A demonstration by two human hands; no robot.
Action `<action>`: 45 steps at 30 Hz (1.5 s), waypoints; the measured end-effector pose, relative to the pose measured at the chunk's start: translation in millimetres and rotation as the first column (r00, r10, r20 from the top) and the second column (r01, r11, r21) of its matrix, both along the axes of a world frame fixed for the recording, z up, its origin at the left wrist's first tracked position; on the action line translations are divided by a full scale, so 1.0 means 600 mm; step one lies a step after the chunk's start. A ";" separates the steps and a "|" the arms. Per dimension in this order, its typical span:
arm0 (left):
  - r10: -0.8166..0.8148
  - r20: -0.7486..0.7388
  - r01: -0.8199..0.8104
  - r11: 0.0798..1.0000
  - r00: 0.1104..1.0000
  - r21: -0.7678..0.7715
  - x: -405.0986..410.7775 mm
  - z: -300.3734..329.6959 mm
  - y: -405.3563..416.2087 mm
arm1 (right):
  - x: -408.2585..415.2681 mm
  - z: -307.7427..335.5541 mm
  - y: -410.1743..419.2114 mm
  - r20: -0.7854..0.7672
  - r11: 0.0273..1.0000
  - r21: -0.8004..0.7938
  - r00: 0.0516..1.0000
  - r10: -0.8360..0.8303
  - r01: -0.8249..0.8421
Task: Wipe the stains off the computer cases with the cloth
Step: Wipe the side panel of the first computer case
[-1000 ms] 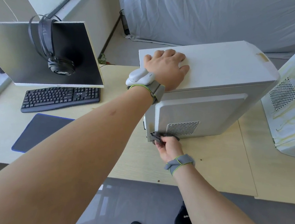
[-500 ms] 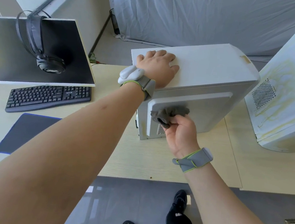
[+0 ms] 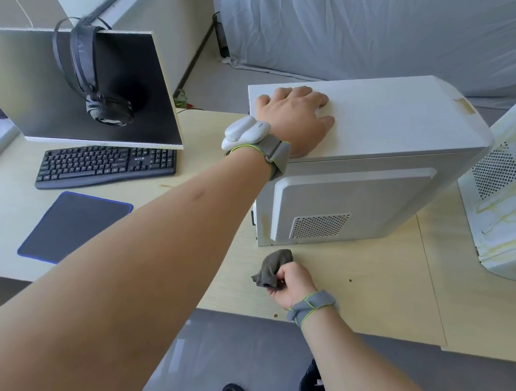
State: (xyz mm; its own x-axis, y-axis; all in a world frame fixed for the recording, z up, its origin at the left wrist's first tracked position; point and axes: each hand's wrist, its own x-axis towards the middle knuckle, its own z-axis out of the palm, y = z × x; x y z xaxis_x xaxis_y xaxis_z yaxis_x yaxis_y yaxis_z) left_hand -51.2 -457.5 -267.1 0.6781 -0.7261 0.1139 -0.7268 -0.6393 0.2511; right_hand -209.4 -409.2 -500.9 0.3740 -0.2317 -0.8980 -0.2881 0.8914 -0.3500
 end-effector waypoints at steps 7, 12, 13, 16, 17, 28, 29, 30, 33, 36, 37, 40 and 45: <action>0.009 -0.006 -0.009 1.000 1.000 -0.010 0.002 0.000 -0.001 | 0.033 -0.052 -0.010 0.086 0.994 -0.006 0.991 -0.107 0.108; 0.001 -0.011 -0.001 1.000 1.000 -0.028 -0.002 0.000 0.000 | 0.070 -0.114 0.005 0.022 0.989 -0.145 1.000 -0.003 0.006; 0.004 -0.009 -0.004 1.000 1.000 -0.028 -0.002 0.000 0.000 | 0.082 -0.134 0.005 0.024 0.985 -0.173 0.999 0.023 -0.019; 0.005 -0.004 -0.005 1.000 1.000 -0.022 0.000 -0.002 0.001 | 0.108 -0.098 0.014 0.041 0.967 -0.244 0.996 0.079 -0.067; 0.006 -0.004 -0.006 1.000 1.000 -0.024 -0.001 0.000 0.000 | 0.113 -0.089 0.012 0.052 0.960 -0.265 0.993 0.103 -0.085; -0.015 0.010 0.015 1.000 1.000 -0.014 -0.005 0.000 -0.002 | 0.109 -0.039 0.011 0.244 0.992 -0.104 0.969 -0.044 0.071; -0.019 0.012 0.019 1.000 1.000 -0.015 -0.007 0.002 -0.003 | 0.107 -0.025 0.012 0.271 0.990 -0.114 0.961 -0.053 0.086; -0.017 0.012 0.017 1.000 1.000 -0.007 -0.004 0.002 -0.001 | 0.110 -0.013 0.017 0.303 0.988 -0.116 0.951 -0.064 0.103; -0.027 0.011 0.027 1.000 1.000 -0.004 -0.007 0.002 0.003 | 0.107 0.033 0.021 0.356 0.976 -0.176 0.932 -0.062 0.132; -0.023 0.011 0.023 1.000 1.000 0.006 -0.006 0.002 0.002 | 0.104 0.080 0.022 0.407 0.962 -0.245 0.913 -0.011 0.121; -0.025 0.012 0.025 1.000 1.000 0.007 -0.006 0.003 0.004 | 0.101 0.100 0.023 0.421 0.955 -0.270 0.907 0.002 0.123; -0.023 0.008 0.023 1.000 1.000 0.001 -0.007 0.004 0.002 | 0.081 0.162 0.019 0.460 0.923 -0.369 0.884 0.080 0.108; -0.013 0.004 0.013 0.999 1.000 0.036 -0.006 0.003 0.001 | 0.038 0.254 -0.014 0.700 0.894 -0.394 0.700 0.143 0.211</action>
